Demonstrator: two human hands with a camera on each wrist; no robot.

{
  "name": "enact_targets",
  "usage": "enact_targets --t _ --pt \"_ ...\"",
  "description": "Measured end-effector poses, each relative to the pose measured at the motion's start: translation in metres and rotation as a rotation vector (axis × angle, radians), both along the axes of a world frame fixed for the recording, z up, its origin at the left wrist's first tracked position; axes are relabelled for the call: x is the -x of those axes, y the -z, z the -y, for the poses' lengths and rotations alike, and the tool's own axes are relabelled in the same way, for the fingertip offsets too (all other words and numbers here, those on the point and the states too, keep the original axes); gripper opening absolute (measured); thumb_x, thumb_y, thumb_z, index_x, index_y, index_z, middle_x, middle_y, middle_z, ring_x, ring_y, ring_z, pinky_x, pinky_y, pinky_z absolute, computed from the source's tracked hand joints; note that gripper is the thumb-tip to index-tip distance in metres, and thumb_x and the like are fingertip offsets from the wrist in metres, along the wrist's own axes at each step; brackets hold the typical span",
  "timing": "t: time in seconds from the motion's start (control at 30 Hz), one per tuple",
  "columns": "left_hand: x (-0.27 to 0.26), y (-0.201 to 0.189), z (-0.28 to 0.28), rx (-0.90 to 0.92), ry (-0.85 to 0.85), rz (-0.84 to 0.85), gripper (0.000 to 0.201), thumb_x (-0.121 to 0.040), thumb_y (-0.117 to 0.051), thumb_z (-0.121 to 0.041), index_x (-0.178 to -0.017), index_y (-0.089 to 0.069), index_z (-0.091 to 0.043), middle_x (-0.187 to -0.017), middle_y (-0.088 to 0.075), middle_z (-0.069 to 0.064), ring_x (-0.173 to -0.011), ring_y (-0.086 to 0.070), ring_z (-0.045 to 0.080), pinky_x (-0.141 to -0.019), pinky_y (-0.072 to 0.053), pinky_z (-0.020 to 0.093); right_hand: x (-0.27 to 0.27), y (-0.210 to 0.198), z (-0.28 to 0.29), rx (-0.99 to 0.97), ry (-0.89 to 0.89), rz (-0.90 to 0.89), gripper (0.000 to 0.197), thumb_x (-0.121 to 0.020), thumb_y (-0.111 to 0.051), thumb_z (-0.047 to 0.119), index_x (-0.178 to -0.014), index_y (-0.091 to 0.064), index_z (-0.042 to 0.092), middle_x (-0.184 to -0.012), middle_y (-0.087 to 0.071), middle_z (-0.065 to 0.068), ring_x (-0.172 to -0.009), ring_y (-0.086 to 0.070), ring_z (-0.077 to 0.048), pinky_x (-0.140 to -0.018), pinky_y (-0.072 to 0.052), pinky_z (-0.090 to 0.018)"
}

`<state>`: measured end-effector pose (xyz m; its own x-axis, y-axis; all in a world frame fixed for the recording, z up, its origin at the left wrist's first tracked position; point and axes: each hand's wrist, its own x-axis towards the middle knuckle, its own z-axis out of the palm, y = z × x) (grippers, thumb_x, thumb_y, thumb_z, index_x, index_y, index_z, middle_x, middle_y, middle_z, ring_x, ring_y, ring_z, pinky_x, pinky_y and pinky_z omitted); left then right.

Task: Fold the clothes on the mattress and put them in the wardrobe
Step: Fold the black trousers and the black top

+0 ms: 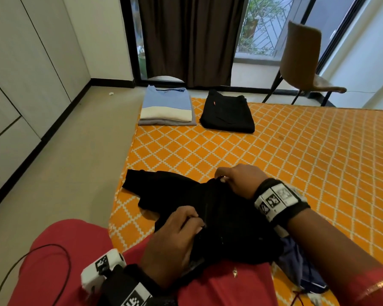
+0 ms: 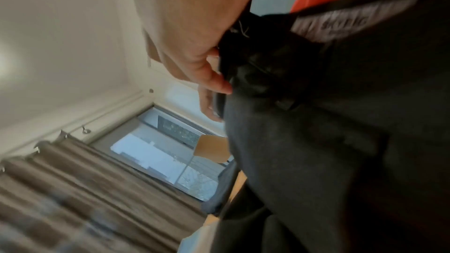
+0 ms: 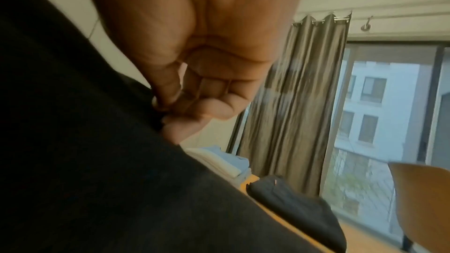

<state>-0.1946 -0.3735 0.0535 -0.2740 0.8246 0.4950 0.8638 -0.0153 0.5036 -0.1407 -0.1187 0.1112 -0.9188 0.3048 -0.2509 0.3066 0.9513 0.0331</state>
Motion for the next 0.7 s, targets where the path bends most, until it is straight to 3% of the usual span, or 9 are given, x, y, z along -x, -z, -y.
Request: enact_targets --t 0.07,0.1,0.17,0.27,0.37,0.43,0.5,0.63,0.7 --pt "-0.003 0.007 0.008 0.083 0.078 0.137 0.031 -0.102 -0.04 -0.044 -0.124 -0.053 -0.025 -0.126 -0.045 -0.01 -0.112 -0.051 0.001 -0.085 -0.049 0.019 -0.021 0.004 0.011 0.015 -0.043 -0.244 0.029 -0.099 -0.049 0.026 -0.128 -0.05 0.03 -0.1 -0.057 0.002 -0.084 -0.058 -0.026 -0.059 -0.044 -0.032" --pt "-0.004 0.011 0.012 0.138 0.117 0.146 0.041 -0.099 -0.044 -0.054 -0.131 -0.049 -0.029 -0.131 -0.042 -0.013 -0.118 -0.047 -0.003 -0.089 -0.046 0.014 -0.033 0.004 0.019 0.058 -0.087 -0.395 0.027 -0.097 -0.052 0.029 -0.124 -0.053 0.027 -0.1 -0.056 0.003 -0.085 -0.058 -0.024 -0.06 -0.044 -0.032" --pt "-0.005 0.018 0.017 0.237 0.135 0.034 0.057 -0.092 -0.049 -0.062 -0.14 -0.043 -0.03 -0.134 -0.04 -0.013 -0.119 -0.044 -0.003 -0.083 -0.047 0.007 -0.06 0.001 0.038 0.21 -0.206 -0.603 0.023 -0.096 -0.054 0.039 -0.112 -0.06 0.024 -0.092 -0.055 0.006 -0.083 -0.056 -0.018 -0.067 -0.044 -0.028" --pt "-0.005 0.021 0.012 0.215 0.135 -0.02 0.045 -0.097 -0.047 -0.047 -0.138 -0.047 -0.029 -0.127 -0.047 -0.008 -0.108 -0.053 0.007 -0.067 -0.055 0.021 -0.091 0.008 0.064 0.341 -0.281 -0.558 0.034 -0.093 -0.056 0.056 -0.111 -0.064 0.029 -0.1 -0.056 0.011 -0.09 -0.054 -0.011 -0.076 -0.043 -0.028" --pt "-0.002 0.023 0.007 0.148 0.139 0.039 0.038 -0.099 -0.046 -0.049 -0.132 -0.052 -0.032 -0.117 -0.052 -0.005 -0.099 -0.059 0.013 -0.065 -0.054 0.029 -0.107 0.029 0.075 0.215 -0.252 -0.458 0.042 -0.089 -0.05 0.068 -0.118 -0.06 0.04 -0.107 -0.053 0.013 -0.092 -0.05 -0.01 -0.073 -0.038 -0.029" --pt "0.0 0.023 0.007 0.12 0.114 0.108 0.033 -0.098 -0.047 -0.038 -0.13 -0.053 -0.034 -0.115 -0.052 -0.008 -0.1 -0.057 0.008 -0.071 -0.053 0.027 -0.112 0.044 0.082 0.179 -0.208 -0.457 0.042 -0.09 -0.049 0.067 -0.121 -0.057 0.041 -0.106 -0.052 0.012 -0.092 -0.05 -0.011 -0.072 -0.037 -0.031" --pt "0.0 0.019 0.006 0.071 0.037 0.282 0.038 -0.092 -0.044 -0.021 -0.127 -0.056 -0.032 -0.114 -0.053 -0.014 -0.103 -0.056 0.0 -0.08 -0.049 0.02 -0.114 0.053 0.091 0.182 -0.149 -0.501 0.038 -0.092 -0.048 0.064 -0.12 -0.057 0.041 -0.104 -0.051 0.013 -0.093 -0.05 -0.01 -0.075 -0.035 -0.032" --pt "0.003 0.013 -0.002 0.078 -0.001 0.402 0.032 -0.092 -0.046 -0.022 -0.119 -0.061 -0.029 -0.111 -0.059 -0.021 -0.108 -0.057 -0.002 -0.086 -0.042 0.012 -0.106 0.054 0.103 0.108 -0.042 -0.591 0.037 -0.093 -0.041 0.066 -0.1 -0.062 0.037 -0.089 -0.05 0.016 -0.08 -0.05 -0.009 -0.073 -0.033 -0.032" --pt "0.003 0.012 -0.005 0.081 -0.024 0.484 0.032 -0.09 -0.05 -0.016 -0.116 -0.061 -0.031 -0.111 -0.06 -0.022 -0.11 -0.057 0.0 -0.088 -0.043 0.012 -0.096 0.054 0.106 0.011 -0.033 -0.611 0.034 -0.091 -0.045 0.063 -0.092 -0.063 0.034 -0.083 -0.052 0.013 -0.074 -0.049 -0.011 -0.071 -0.031 -0.032"
